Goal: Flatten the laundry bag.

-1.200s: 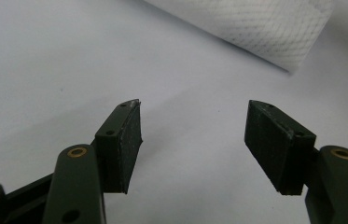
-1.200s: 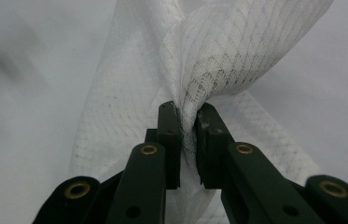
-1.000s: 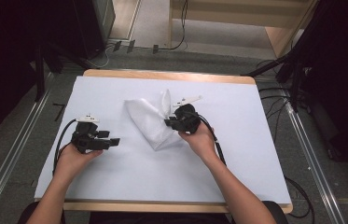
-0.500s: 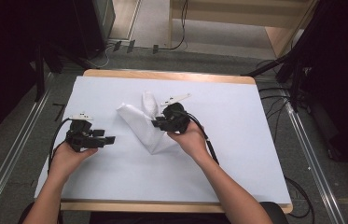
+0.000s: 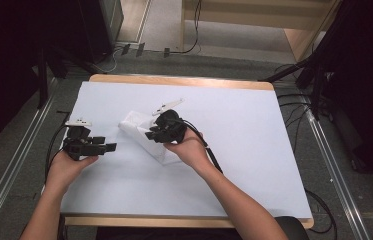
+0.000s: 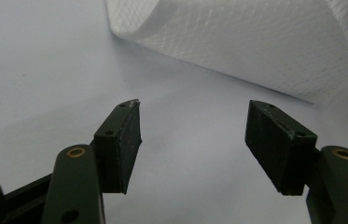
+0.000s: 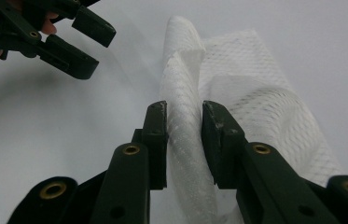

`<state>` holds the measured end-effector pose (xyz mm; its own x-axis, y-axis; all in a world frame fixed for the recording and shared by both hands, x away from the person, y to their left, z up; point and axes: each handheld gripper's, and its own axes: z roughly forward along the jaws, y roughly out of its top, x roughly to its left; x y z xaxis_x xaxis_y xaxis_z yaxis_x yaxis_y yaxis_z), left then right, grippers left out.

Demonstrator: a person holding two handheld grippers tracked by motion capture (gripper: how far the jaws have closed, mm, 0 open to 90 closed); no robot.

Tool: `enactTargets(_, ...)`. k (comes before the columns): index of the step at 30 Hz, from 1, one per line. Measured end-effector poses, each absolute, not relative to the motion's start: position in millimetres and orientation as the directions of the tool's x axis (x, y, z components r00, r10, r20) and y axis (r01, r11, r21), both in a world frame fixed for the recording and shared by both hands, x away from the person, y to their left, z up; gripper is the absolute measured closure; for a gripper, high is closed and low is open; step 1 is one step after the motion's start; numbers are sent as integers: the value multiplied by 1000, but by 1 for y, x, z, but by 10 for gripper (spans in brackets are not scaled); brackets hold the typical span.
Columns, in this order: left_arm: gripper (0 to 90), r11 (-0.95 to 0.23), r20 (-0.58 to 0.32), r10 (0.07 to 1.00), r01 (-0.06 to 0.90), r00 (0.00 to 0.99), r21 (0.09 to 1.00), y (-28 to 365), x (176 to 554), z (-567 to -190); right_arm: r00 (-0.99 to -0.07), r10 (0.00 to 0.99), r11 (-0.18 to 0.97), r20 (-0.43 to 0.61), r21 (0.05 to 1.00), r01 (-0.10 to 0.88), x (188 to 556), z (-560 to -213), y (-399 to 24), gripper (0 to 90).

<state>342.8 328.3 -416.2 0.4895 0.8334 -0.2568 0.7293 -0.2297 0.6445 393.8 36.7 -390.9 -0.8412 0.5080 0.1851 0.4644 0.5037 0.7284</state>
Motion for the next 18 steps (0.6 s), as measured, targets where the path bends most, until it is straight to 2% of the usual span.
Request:
enactTargets(5,369,-198,-264,842,725,470,660,338,342,-411,-852,489,502,190,737,453,389,-386,45,590)
enactTargets(8,374,-189,-271,845,733,460,653,341,342,-411,-858,485,500,168,752,429,386,-373,42,574)
enactTargets(14,376,-193,-267,847,735,459,651,340,342,-411,-841,509,457,182,771,444,386,-352,10,766)
enactTargets(18,380,-194,-270,846,736,460,649,340,343,-411,-815,541,430,207,766,479,393,-357,-15,879)
